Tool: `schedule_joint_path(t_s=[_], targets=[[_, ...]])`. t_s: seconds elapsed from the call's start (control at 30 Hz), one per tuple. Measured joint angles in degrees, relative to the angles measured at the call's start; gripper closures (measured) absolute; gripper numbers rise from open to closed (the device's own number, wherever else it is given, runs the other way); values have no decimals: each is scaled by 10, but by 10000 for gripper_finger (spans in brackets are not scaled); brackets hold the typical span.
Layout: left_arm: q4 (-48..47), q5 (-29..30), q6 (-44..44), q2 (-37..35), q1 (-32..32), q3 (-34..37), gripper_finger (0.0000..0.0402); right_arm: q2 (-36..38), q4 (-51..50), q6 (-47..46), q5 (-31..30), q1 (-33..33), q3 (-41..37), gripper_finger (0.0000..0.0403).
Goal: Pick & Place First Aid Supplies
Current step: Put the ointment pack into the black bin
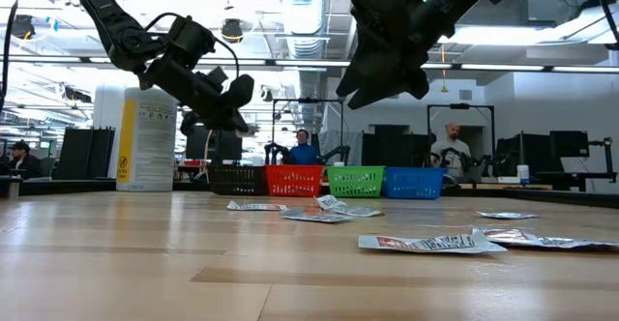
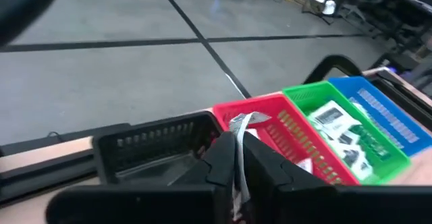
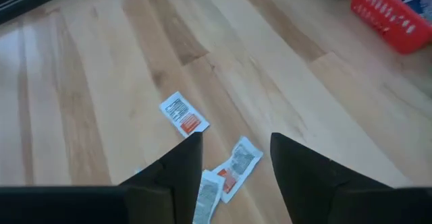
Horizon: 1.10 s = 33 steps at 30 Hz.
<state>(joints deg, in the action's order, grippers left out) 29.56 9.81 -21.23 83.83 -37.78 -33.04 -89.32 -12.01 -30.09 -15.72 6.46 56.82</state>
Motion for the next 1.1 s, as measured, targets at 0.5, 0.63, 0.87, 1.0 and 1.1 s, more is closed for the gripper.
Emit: schedule_joint_path(t_s=[0.5,0.63,0.87,1.0,1.1], targets=[[-14,-28,30,0,7,0,314,0,-14,0,-26,-2,0,238],[-30,-100,31,0,36,0,315,0,-70,0,-25,-2,0,237],[-56,-189,99,0,139,6,320,0,-205,5,34,18,0,241],[-55,-187,105,0,202,21,320,0,-247,14,67,45,0,246],[-55,-165,105,0,246,32,320,0,-254,17,69,70,0,250]])
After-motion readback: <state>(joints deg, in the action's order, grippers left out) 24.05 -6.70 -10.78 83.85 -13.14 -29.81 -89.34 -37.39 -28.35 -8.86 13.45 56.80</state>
